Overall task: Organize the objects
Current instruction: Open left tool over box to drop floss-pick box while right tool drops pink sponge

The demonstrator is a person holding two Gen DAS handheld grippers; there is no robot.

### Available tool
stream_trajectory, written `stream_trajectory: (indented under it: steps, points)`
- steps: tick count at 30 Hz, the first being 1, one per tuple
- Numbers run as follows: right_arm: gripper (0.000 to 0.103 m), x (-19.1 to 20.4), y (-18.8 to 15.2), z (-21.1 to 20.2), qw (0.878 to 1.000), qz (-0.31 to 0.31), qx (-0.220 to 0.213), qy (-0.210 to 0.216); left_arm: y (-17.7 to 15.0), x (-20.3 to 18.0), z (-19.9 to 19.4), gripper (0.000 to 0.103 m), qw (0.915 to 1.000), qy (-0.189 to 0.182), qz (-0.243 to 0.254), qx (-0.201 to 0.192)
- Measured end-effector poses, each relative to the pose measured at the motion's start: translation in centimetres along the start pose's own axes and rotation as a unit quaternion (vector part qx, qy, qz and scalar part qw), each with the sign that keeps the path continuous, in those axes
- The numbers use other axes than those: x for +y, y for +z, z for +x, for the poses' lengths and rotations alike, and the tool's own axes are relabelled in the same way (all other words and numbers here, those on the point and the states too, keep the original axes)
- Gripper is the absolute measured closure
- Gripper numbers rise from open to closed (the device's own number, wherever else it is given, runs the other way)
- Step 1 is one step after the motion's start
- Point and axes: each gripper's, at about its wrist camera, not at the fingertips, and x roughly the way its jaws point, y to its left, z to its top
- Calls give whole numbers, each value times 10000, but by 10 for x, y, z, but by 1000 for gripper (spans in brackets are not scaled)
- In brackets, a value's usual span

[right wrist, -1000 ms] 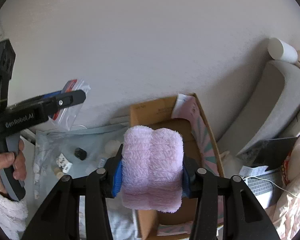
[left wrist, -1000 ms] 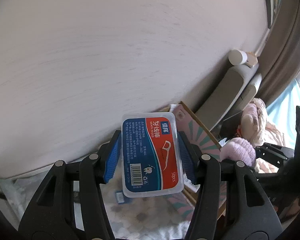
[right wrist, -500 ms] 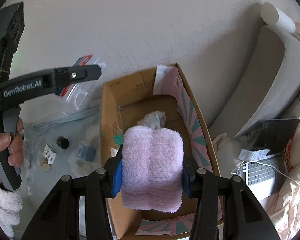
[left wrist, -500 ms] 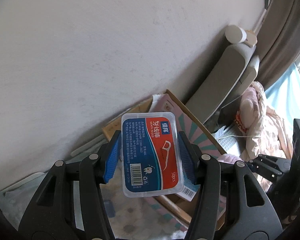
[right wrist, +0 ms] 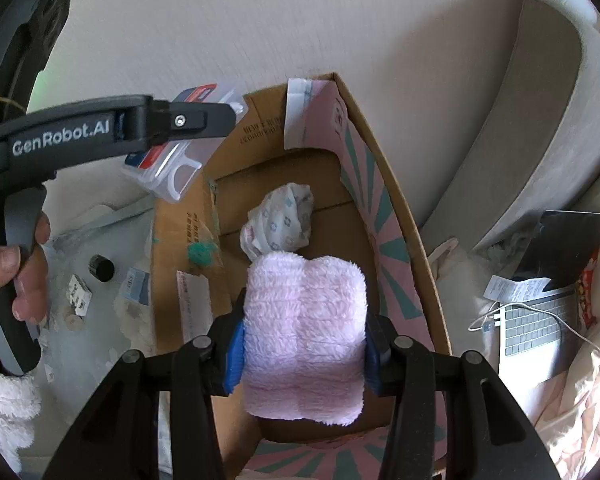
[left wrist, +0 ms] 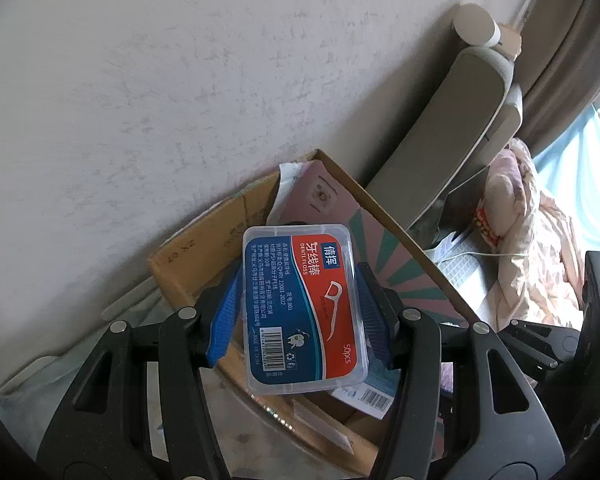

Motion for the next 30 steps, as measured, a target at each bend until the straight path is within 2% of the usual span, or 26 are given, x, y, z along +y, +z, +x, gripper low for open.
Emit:
stream_trajectory:
  steps: [15,25,29,30]
  points:
    - [60,-7,-16,31,9993,-19,362,93,-15,-14,49,51,9990,-19,146,430]
    - [60,-3,-14,23,9994,-42,324,115,-8,-25,42,51,9985,81,370,385]
    - [60,2,-14,18,9997,-163,188,62,-5,-35,40,51,9970,126,619,440]
    - [57,4,-14,17,9997,-194,173,4,-4,-38,41,51,9964,219,677,467]
